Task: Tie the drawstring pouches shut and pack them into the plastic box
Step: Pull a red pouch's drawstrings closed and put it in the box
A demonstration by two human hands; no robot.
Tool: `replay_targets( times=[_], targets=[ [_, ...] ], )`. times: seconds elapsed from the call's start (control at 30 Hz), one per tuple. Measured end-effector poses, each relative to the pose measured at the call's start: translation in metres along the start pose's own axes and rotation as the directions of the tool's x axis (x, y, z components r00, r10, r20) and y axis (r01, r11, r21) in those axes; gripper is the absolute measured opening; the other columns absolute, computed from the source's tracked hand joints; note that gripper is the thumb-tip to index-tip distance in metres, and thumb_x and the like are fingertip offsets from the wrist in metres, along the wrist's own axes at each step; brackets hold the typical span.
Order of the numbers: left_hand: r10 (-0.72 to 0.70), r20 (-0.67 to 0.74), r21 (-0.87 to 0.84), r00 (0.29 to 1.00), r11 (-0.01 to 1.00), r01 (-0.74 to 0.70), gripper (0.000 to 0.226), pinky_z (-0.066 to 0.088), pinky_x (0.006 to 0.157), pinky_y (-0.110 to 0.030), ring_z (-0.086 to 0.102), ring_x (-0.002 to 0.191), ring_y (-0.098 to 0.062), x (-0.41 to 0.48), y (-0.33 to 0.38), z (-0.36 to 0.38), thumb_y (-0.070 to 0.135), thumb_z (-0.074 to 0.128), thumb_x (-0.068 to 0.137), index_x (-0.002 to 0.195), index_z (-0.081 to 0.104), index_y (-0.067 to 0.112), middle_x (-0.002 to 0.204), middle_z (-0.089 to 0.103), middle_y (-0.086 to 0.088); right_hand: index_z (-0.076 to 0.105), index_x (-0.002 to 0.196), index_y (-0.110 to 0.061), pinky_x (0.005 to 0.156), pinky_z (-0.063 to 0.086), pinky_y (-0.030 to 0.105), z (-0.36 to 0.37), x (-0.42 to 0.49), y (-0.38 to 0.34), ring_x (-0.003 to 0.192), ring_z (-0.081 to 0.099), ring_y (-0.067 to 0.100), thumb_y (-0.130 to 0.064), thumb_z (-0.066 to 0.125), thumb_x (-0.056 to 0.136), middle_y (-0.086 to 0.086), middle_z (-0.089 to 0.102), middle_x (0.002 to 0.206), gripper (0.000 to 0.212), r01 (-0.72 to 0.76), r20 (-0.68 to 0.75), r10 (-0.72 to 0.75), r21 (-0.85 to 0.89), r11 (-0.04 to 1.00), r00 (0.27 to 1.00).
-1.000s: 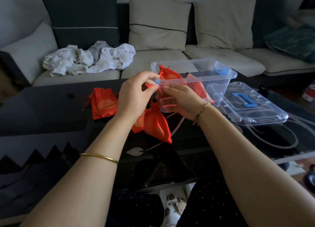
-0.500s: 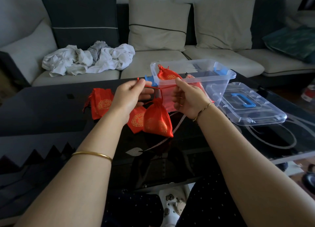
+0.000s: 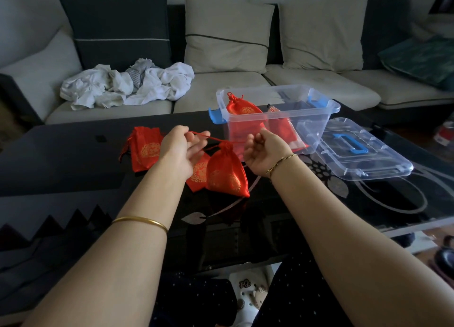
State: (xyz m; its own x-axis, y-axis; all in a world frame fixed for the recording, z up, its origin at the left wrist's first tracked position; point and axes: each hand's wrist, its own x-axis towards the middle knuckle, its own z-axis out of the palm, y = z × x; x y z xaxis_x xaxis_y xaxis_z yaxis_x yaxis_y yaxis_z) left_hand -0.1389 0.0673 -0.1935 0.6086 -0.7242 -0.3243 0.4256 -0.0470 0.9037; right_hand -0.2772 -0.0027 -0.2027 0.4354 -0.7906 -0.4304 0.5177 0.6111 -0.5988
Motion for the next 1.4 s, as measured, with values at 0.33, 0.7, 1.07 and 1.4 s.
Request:
replay_targets(
  times=[0.33,0.7,1.07,1.4],
  targets=[
    [0.145,0.115,-0.121,0.983,0.984,-0.131,0.038,0.051,0.046,-0.025,0.039,0.041,-0.012,-0.002,-0.002,0.014,0.017,0.043,0.096,0.059,0.043,0.011,0.049,0.04,0.0,0.043,0.058,-0.017,0.034,0.03,0.015,-0.011,0.009,-0.007,0.033,0.037,0.007,-0.027,0.046,0.096,-0.002,0.045,0.05,0.04,0.151,-0.07,-0.186,-0.345,0.926,0.98],
    [0.27,0.531,0.484,0.803,0.681,-0.549,0.013,0.042,0.051,-0.022,0.048,0.046,-0.005,0.0,-0.01,0.012,0.021,0.072,0.081,0.074,0.069,0.01,0.048,0.055,0.01,0.058,0.061,-0.011,0.039,0.03,0.02,0.018,-0.004,-0.005,0.041,0.037,0.012,-0.034,0.049,0.095,0.01,0.048,0.057,0.042,0.608,0.364,-0.49,-0.543,0.579,0.792],
    [0.26,0.407,0.375,0.876,0.827,-0.419,0.012,0.052,0.05,-0.022,0.057,0.045,-0.006,-0.003,-0.009,0.012,0.011,0.06,0.091,0.079,0.064,0.01,0.066,0.061,-0.007,0.051,0.075,-0.006,0.05,0.045,0.029,0.012,-0.01,-0.003,0.051,0.054,0.021,0.003,0.044,0.086,0.013,0.058,0.065,0.016,0.529,0.391,-0.384,-0.761,0.375,0.836],
    [0.281,0.298,0.406,0.912,0.828,-0.387,0.019,0.048,0.043,-0.02,0.056,0.038,-0.011,-0.001,-0.009,0.014,0.007,0.06,0.09,0.072,0.064,0.011,0.054,0.06,-0.005,0.069,0.086,-0.013,0.068,0.047,0.019,0.003,-0.011,-0.001,0.067,0.054,0.001,-0.014,0.074,0.075,-0.01,0.06,0.074,0.012,0.634,0.64,-0.391,-0.756,-0.165,0.662]
  ],
)
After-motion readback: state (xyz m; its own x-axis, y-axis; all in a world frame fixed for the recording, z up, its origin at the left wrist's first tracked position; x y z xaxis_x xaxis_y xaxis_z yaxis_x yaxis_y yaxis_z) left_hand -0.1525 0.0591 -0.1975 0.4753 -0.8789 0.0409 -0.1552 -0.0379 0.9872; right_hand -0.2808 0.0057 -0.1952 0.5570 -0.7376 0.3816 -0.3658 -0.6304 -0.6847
